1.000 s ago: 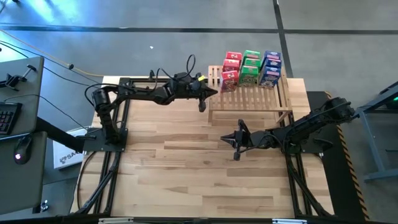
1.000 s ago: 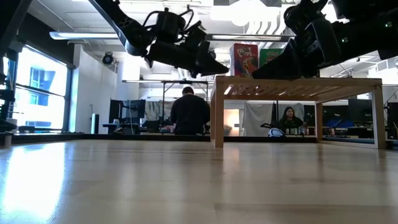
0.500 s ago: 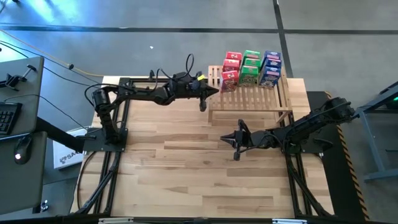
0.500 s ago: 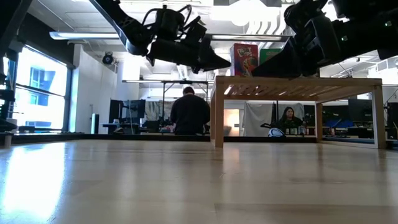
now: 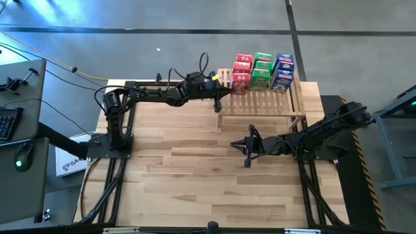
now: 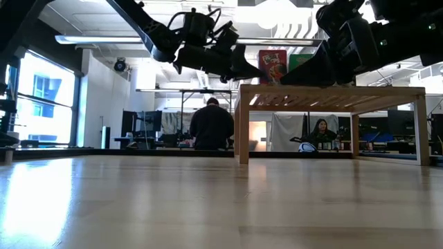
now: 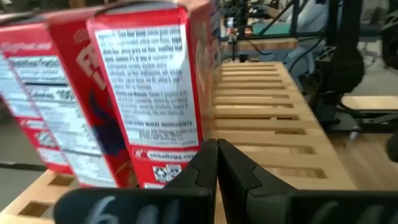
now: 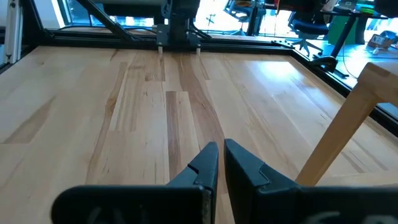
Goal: Stack cereal on shelf
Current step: Put the red cereal box on the shelf aligned with other red cereal box
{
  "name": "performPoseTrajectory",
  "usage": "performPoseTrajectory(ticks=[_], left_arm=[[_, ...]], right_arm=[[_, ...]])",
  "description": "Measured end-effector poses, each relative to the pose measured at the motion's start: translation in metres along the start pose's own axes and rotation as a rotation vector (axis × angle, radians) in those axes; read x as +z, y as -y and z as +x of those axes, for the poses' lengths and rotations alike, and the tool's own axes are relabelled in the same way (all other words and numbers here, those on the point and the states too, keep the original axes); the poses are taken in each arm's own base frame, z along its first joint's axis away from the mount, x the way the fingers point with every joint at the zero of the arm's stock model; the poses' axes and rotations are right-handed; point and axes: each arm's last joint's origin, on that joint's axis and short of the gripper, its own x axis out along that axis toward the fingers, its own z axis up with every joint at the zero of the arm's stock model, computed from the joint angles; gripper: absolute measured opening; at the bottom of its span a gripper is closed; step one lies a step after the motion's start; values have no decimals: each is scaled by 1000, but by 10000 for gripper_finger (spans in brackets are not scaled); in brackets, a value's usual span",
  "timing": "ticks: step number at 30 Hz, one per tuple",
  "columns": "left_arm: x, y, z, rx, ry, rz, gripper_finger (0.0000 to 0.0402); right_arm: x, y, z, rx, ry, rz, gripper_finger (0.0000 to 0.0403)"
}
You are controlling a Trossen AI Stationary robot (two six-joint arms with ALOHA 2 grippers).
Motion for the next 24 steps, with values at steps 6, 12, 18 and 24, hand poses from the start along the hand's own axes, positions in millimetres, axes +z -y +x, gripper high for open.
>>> performPoseTrajectory(ticks=[6, 12, 18, 24], left_arm=[[-5, -6, 1, 45, -12, -3, 0], [-5, -4, 1, 35, -16, -11, 0], [1, 6, 4, -27, -3, 67, 0], [3, -4, 16, -9, -19, 59, 0]], right_arm=[[0, 0, 0, 2, -1, -2, 15], [0, 0, 0, 5, -1, -2, 15], [0, 0, 0, 5, -1, -2, 15], [0, 0, 0, 5, -1, -2, 15]])
